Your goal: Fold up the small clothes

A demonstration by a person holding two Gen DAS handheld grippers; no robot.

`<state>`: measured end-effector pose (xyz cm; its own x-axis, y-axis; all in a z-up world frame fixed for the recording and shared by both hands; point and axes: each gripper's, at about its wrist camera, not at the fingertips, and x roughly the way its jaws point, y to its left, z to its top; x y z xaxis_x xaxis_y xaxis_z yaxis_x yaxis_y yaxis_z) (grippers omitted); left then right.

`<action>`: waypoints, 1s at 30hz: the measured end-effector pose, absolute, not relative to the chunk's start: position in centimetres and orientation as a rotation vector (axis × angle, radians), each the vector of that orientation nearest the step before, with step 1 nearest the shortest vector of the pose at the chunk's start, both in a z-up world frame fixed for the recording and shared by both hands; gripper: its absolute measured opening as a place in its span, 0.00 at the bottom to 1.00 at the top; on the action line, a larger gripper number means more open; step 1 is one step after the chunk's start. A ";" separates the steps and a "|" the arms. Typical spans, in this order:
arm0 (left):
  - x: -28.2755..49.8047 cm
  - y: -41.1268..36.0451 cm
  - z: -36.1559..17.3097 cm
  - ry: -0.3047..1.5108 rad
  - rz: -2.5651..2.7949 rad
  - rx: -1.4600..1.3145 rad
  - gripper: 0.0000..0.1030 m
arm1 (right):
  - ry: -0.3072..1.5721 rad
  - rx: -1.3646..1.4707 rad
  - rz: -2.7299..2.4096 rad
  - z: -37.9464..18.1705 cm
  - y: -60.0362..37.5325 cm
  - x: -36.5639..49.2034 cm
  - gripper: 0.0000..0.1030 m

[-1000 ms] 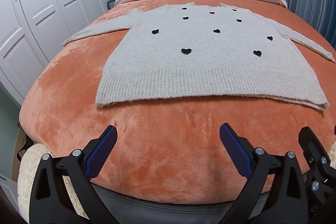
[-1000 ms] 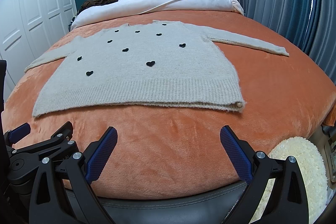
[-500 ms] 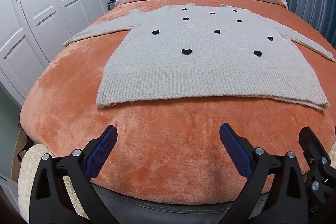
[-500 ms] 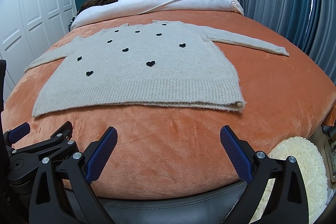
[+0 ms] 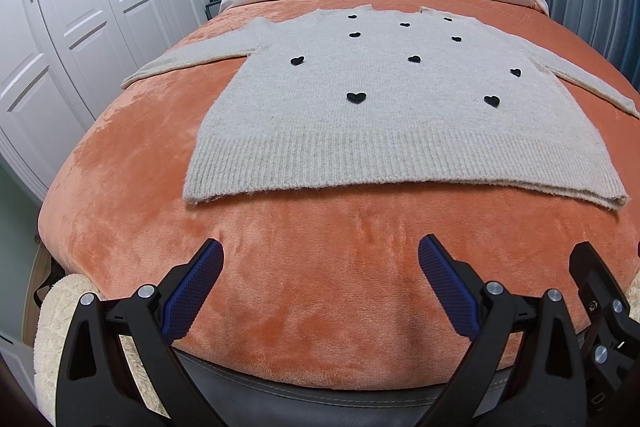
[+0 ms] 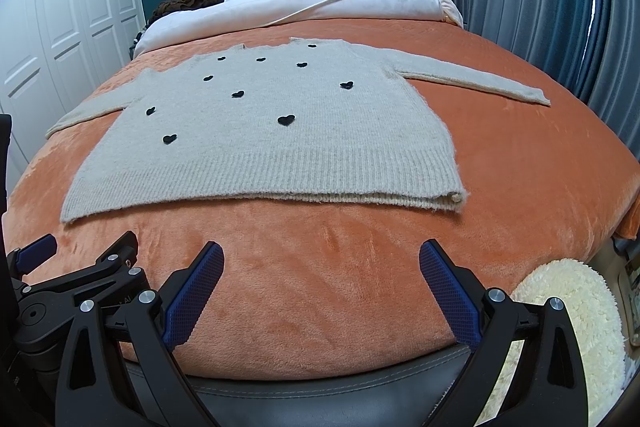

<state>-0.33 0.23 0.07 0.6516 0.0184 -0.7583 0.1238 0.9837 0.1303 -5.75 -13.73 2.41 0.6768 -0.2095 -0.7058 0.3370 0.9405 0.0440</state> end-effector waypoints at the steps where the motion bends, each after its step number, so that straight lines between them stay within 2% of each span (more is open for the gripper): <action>1: -0.3 0.2 0.1 0.860 -0.060 0.176 0.93 | 0.770 0.177 -0.309 2.4 -13.8 -5.8 0.95; 11: -0.2 0.9 -0.2 0.885 -0.076 0.150 0.94 | 0.778 0.186 -0.284 2.3 -14.0 -5.9 0.95; 16: 0.8 2.6 0.1 0.900 -0.114 0.071 0.95 | 0.777 0.301 -0.215 2.6 -17.0 -4.5 0.94; 24: 4.7 5.7 2.0 0.900 -0.127 -0.045 0.95 | 0.699 0.582 -0.408 4.4 -37.3 2.2 0.94; 30: 7.7 5.7 2.1 0.911 -0.111 -0.065 0.95 | 0.685 0.887 -0.626 0.4 -55.5 7.2 0.93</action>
